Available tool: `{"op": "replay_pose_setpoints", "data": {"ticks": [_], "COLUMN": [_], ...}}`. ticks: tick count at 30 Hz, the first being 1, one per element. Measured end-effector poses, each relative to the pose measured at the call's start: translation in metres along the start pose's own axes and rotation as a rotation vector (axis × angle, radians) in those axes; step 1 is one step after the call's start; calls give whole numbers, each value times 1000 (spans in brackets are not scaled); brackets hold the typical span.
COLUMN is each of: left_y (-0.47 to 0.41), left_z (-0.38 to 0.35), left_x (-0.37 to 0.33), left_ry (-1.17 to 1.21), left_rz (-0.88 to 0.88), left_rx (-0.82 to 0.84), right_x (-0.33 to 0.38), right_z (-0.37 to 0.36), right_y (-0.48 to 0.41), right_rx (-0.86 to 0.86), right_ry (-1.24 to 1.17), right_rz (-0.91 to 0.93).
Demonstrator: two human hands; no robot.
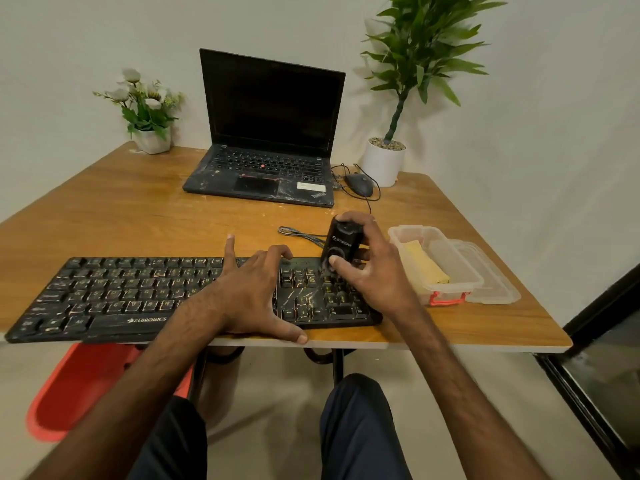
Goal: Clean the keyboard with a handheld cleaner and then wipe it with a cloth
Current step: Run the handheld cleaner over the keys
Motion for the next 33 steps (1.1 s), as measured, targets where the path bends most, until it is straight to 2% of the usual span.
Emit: {"op": "replay_pose_setpoints", "data": {"ticks": [2,5,10,15,20,25,27,30,33], "left_y": [1,1,0,2,1,2,2,0,0], "left_z": [0,1,0,-1,-2,-2,-2,-2,-2], "left_x": [0,0,-2,-1,0,1,1,0,0], "left_ry": [5,7,7,5,14,25,23,29,21], "left_rz": [2,0,-4,0,-1,-5,-6,-3,-3], "left_rx": [5,5,-5,0,-1,-8,-12,-11,-13], "right_x": [-4,-8,2,-3,9,3,11,28,34], "right_z": [-1,11,-4,13,1,22,15,-7,-14], "right_y": [-6,-19,-3,-11,18,9,18,41,36], "right_rx": [-2,-118,140,6,141,-42,16,203,222], "right_ry": [53,56,119,134,30,107,37,-87,-14], "right_rz": [7,-29,55,12,64,-18,-23,45,102]}}
Point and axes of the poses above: each hand's wrist, its own y-axis away from the middle knuckle, its own z-axis out of the back of the hand, x = y × z, the point moved 2 cm from there along -y, towards the middle knuckle, and after that the axes turned 5 degrees about -y, right-handed, at the moved point
